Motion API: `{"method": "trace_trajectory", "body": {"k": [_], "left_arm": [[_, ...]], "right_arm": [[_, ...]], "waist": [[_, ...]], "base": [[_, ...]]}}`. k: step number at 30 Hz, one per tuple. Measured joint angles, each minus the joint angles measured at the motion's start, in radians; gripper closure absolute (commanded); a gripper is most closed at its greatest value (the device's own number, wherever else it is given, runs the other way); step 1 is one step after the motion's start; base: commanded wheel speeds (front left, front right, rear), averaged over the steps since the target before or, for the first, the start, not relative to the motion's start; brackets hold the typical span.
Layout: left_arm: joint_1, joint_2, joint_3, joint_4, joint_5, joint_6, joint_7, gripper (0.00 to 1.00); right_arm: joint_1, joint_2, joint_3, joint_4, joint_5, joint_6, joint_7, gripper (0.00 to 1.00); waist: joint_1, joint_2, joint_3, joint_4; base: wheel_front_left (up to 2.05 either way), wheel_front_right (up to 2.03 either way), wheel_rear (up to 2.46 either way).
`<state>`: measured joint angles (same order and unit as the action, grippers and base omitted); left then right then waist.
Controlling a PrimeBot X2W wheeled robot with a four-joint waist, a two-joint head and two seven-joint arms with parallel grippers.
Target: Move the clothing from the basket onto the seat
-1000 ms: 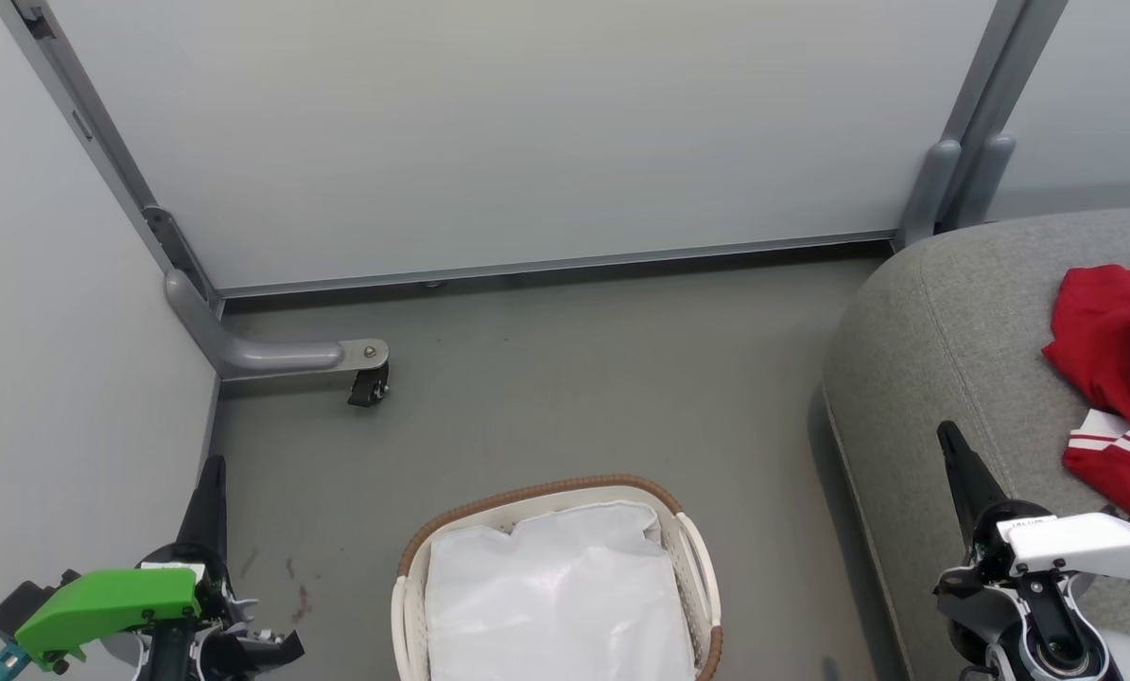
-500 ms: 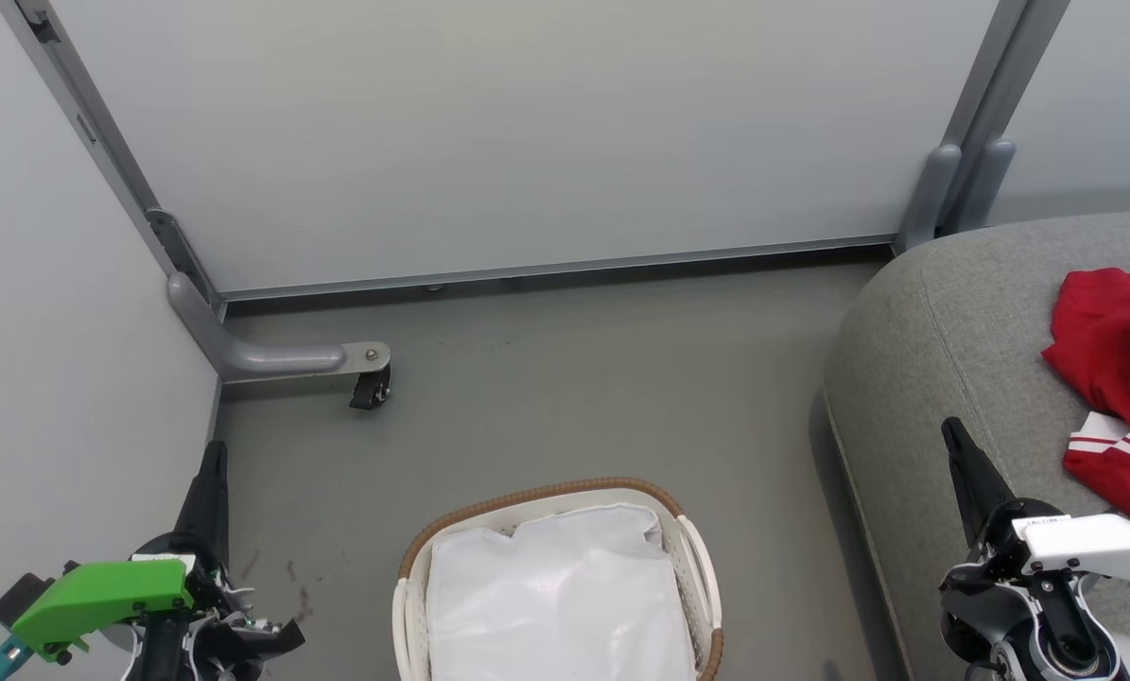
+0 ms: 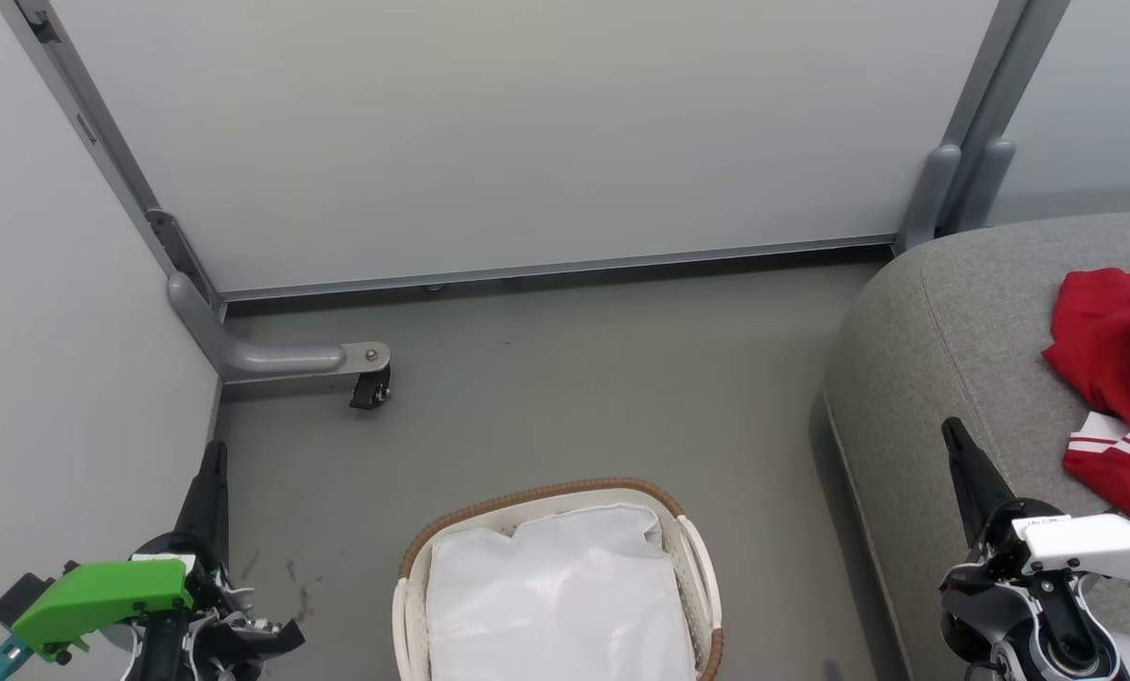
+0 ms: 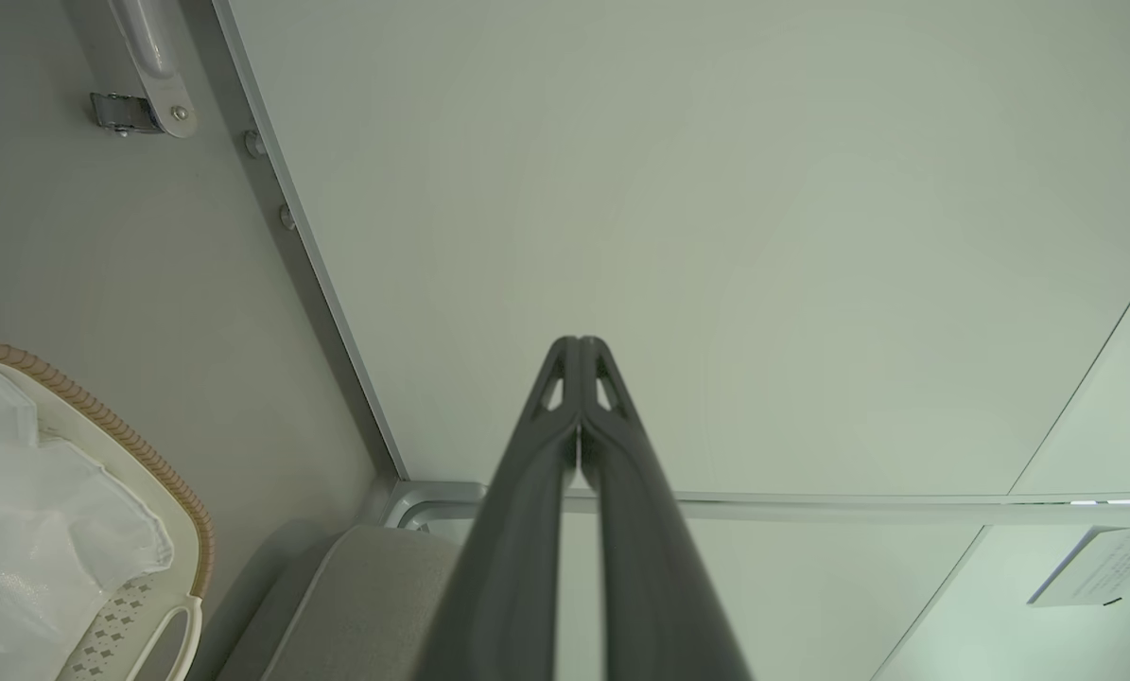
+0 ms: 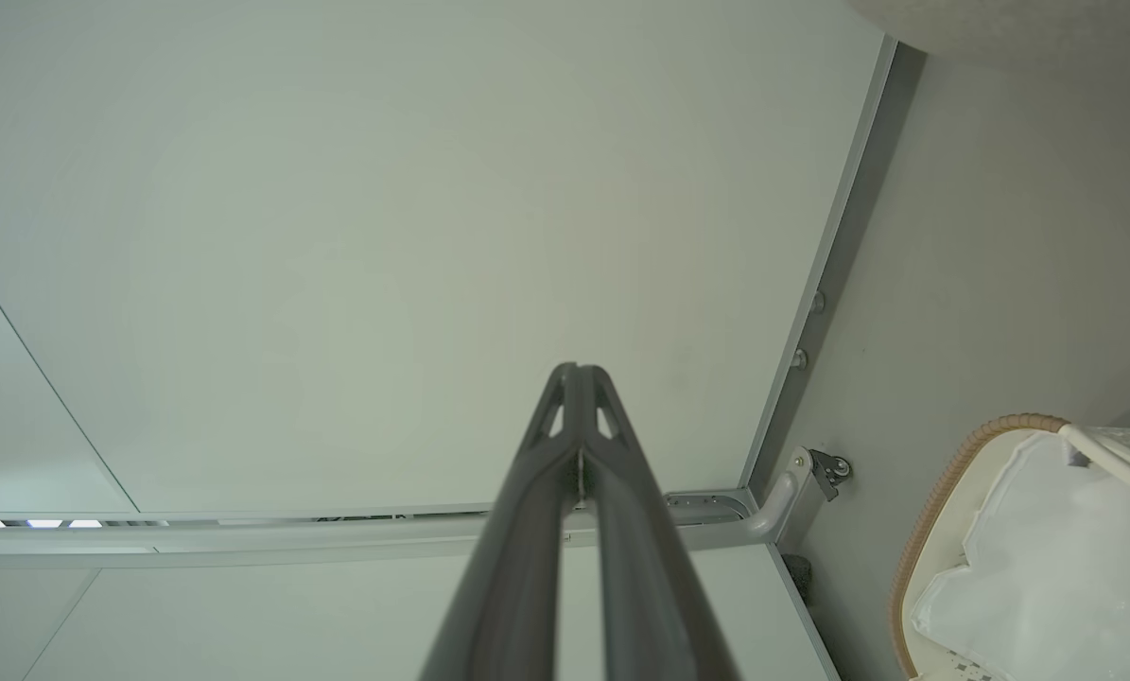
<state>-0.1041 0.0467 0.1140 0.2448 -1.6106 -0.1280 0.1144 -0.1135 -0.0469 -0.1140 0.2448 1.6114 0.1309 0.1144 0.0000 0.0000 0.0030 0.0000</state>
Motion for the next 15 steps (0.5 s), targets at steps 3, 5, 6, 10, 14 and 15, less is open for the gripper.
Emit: {"method": "trace_trajectory", "body": {"k": [3, 5, 6, 10, 14, 15], "left_arm": [[0.000, 0.000, 0.000, -0.001, 0.000, 0.000, 0.000, 1.00], [0.000, 0.000, 0.000, 0.000, 0.000, 0.000, 0.000, 1.00], [0.000, 0.000, 0.000, -0.001, 0.000, 0.000, 0.000, 1.00], [0.000, 0.000, 0.000, 0.000, 0.000, 0.000, 0.000, 1.00], [0.000, 0.000, 0.000, 0.000, 0.000, 0.000, 0.000, 1.00], [0.000, 0.000, 0.000, 0.000, 0.000, 0.000, 0.000, 1.00]], "right_arm": [[0.000, 0.000, 0.000, 0.000, 0.000, 0.000, 0.000, 1.00], [0.000, 0.000, 0.000, 0.000, 0.000, 0.000, 0.000, 1.00], [0.000, 0.000, 0.000, 0.000, 0.000, 0.000, 0.000, 1.00], [0.000, 0.000, 0.000, 0.000, 0.000, 0.000, 0.000, 1.00], [0.000, 0.000, 0.000, 0.000, 0.000, 0.000, 0.000, 1.00], [0.000, 0.000, 0.000, 0.000, 0.000, 0.000, 0.000, 1.00]], "waist": [[0.0000, 0.0000, 0.000, 0.000], [0.0000, 0.0000, 0.000, 0.000], [0.0000, 0.0000, 0.000, 0.000], [0.0000, 0.0000, 0.000, 0.000], [0.0000, 0.0000, 0.000, 0.000], [0.0000, 0.0000, 0.000, 0.000]], "base": [[0.00, 0.00, 0.00], [0.00, 0.00, 0.00], [0.00, 0.00, 0.00], [0.00, 0.00, 0.00], [0.00, 0.00, 0.00], [0.00, 0.00, 0.00]]}}
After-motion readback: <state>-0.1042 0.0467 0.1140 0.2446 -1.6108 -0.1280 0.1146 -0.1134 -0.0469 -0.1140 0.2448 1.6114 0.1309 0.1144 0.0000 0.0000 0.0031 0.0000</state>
